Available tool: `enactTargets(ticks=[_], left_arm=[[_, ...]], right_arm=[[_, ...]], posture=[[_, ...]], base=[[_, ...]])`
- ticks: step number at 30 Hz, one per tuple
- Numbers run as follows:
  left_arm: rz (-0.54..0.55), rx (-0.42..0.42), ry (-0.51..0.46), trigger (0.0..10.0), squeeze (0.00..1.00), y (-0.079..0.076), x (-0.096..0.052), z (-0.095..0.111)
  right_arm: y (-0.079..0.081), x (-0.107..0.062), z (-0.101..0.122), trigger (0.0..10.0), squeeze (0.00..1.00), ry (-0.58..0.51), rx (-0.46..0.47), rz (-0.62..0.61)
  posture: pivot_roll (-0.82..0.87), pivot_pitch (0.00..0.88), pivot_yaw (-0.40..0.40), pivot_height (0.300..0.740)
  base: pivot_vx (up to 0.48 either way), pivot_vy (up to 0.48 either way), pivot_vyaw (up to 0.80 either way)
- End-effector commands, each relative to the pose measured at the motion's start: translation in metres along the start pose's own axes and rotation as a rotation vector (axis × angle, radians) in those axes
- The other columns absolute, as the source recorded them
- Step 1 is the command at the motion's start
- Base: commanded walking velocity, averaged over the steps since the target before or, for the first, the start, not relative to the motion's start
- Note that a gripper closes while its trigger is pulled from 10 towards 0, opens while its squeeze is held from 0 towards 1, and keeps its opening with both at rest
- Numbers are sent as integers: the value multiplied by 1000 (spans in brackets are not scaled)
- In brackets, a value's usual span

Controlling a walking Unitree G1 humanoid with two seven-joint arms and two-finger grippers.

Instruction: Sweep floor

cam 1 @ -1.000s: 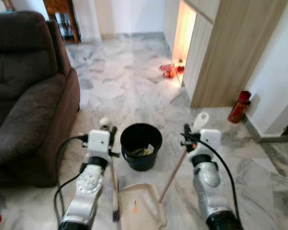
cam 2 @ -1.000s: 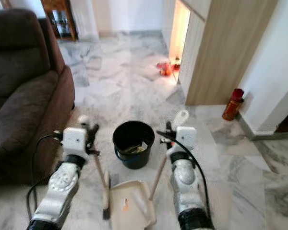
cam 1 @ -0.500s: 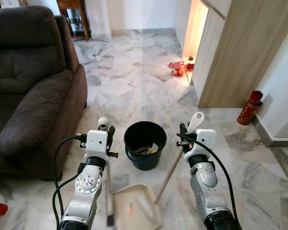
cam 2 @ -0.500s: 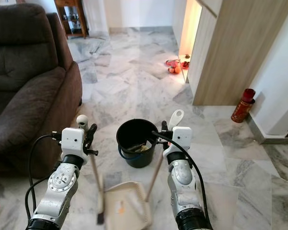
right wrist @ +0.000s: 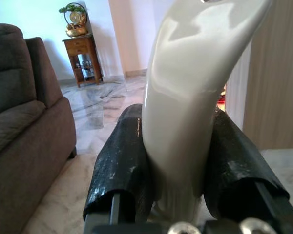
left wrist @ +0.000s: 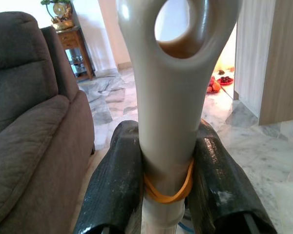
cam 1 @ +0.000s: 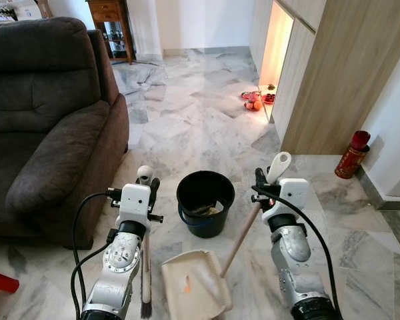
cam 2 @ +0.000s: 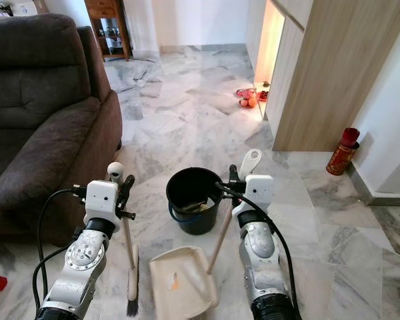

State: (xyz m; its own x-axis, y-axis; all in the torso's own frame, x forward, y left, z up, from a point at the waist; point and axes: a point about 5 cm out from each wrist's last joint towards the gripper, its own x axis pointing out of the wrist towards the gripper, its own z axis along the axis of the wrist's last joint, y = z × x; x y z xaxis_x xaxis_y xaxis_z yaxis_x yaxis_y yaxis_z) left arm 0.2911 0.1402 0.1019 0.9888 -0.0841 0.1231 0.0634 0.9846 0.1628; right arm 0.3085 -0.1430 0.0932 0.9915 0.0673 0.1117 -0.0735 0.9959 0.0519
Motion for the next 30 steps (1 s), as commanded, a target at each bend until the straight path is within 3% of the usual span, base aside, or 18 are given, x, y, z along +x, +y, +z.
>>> enactTargets(ticks=[1, 16, 19, 30], left_arm=[[-5, 27, -42, 10000, 0, 3, 3, 7], [-9, 45, -40, 10000, 0, 5, 4, 6], [-9, 47, -40, 10000, 0, 5, 4, 5], [-5, 47, -39, 10000, 0, 5, 4, 5]], right_arm=[[4, 4, 12, 10000, 0, -45, 1, 21], [-3, 9, 56, 10000, 0, -141, 42, 33], [0, 11, 74, 10000, 0, -187, 53, 42], [3, 14, 102, 10000, 0, -231, 59, 74]], posture=[[136, 0, 42, 740], [128, 0, 45, 740], [129, 0, 44, 740], [130, 0, 43, 740]], base=[[0, 0, 0], [0, 0, 0], [0, 0, 0], [0, 0, 0]])
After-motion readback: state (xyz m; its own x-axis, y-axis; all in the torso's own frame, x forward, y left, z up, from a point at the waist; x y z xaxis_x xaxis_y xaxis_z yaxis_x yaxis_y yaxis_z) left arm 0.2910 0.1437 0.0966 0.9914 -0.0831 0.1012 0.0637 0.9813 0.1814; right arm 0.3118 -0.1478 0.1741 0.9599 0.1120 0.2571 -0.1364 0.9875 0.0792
